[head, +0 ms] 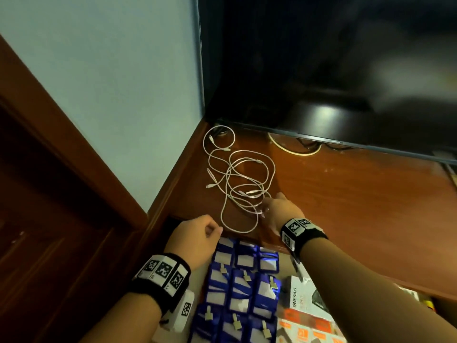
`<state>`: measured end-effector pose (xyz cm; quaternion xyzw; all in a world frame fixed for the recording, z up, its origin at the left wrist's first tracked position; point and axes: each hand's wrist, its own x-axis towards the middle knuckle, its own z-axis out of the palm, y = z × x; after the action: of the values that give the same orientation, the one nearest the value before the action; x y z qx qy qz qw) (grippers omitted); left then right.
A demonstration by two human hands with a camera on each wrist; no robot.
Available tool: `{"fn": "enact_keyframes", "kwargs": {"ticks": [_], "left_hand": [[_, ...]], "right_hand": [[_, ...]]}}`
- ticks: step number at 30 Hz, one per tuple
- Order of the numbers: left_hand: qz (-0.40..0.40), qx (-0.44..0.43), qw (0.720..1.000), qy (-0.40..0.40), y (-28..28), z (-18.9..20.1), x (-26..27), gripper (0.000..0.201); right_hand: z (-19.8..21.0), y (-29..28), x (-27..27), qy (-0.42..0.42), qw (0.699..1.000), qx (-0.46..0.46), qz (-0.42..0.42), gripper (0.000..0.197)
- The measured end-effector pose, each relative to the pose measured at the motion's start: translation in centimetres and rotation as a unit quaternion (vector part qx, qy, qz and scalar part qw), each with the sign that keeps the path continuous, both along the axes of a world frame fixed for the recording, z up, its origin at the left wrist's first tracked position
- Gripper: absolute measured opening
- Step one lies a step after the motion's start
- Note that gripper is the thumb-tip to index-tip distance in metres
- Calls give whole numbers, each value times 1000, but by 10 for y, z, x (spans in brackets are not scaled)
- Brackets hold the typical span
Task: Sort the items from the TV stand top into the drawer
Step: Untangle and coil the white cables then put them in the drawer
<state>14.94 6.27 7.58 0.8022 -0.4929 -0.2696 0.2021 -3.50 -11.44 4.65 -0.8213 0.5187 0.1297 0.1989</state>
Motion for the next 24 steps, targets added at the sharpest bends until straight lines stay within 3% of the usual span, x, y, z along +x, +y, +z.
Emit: {"fn": "enact_keyframes", "kwargs": {"ticks": [1,6,9,12,16,20,24], "left_hand": [[-7,-10,1000,14,-4,1,4,12],[-60,-49,997,7,-50,30,11,85],[-76,-91,993,-5,-92,67,5,103],[-96,-141,985,-2,-135,109,-3,88],[-122,-200,972,-33,-181,145,-14,25],[-116,-206,971,-34,-203,175,-21,30],[-146,-196,963,-117,-213,189,-20,26]], "right_hand": [[9,0,0,-13,1000,-17,-1,32],[96,-8,7,-157,972,-170,27,18],[164,-15,12,-216,950,-223,46,11],[223,-19,7,-210,936,-276,57,9],[281,-29,-12,-205,918,-334,58,10],[317,-36,-42,-184,911,-367,32,11],[328,-36,-79,-172,898,-405,-14,13]]}}
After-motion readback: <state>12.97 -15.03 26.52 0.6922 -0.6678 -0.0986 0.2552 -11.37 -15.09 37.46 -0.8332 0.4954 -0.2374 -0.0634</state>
